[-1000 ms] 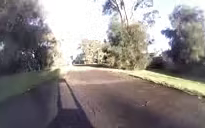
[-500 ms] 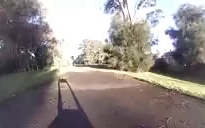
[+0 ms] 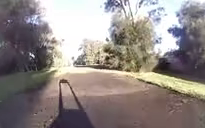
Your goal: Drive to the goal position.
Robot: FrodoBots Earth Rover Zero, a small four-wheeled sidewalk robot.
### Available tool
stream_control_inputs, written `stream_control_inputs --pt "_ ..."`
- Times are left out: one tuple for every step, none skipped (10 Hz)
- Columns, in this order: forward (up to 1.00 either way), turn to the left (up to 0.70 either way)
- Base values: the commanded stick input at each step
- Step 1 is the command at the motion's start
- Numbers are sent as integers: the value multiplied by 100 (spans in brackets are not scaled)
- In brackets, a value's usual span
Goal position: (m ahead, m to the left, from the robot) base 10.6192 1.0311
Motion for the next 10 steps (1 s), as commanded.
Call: stream_control_inputs --pt "100 0" --pt "100 0" --pt "100 0" --pt "100 0" --pt "100 0" --pt "100 0" --pt "100 0" --pt "100 0" --pt "100 0" --pt "100 0"
